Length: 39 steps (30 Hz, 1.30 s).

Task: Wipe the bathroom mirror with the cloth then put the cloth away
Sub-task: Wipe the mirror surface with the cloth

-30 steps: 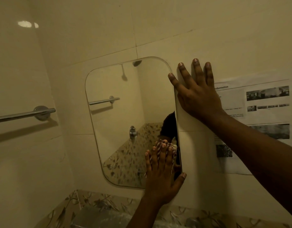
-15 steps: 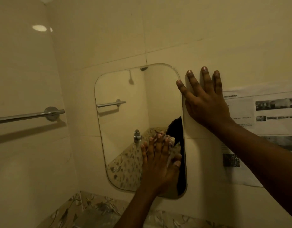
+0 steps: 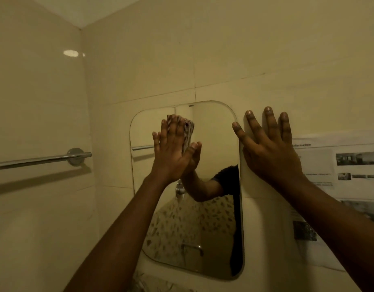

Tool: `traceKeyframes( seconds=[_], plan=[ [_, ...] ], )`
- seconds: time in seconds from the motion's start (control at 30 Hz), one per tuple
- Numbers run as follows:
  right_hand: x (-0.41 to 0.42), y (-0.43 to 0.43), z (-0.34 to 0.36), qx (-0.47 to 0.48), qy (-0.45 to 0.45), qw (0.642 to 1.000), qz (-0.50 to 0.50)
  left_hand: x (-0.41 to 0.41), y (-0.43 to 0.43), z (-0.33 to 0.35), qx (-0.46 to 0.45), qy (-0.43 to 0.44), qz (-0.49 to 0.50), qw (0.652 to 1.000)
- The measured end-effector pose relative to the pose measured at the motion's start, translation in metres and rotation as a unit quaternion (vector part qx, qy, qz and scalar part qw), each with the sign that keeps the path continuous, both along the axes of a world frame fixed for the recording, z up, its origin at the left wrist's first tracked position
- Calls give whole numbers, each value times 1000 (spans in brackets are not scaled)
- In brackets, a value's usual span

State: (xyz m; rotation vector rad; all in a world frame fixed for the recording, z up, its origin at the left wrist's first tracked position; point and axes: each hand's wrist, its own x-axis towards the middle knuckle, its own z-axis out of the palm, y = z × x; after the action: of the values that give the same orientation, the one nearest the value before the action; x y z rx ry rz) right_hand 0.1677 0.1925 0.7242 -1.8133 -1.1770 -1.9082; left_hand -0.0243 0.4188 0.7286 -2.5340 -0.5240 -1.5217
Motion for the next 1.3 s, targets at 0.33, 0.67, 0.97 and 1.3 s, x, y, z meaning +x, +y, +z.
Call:
traceKeyframes(
  seconds=[0.33, 0.67, 0.97, 1.3],
  plan=[
    [2, -1, -1, 6, -10, 1000, 11, -15, 47, 39, -111, -110, -17, 988],
    [1, -2, 0, 4, -7, 1000, 18, -30, 77, 12, -234, -184, -3, 955],
    [-2, -2, 0, -7, 11, 999, 31, -27, 73, -43, -250, -158, 28, 955],
    [-5, -4, 1, -7, 19, 999, 42, -13, 41, -114, -286, -135, 32, 948]
  ],
)
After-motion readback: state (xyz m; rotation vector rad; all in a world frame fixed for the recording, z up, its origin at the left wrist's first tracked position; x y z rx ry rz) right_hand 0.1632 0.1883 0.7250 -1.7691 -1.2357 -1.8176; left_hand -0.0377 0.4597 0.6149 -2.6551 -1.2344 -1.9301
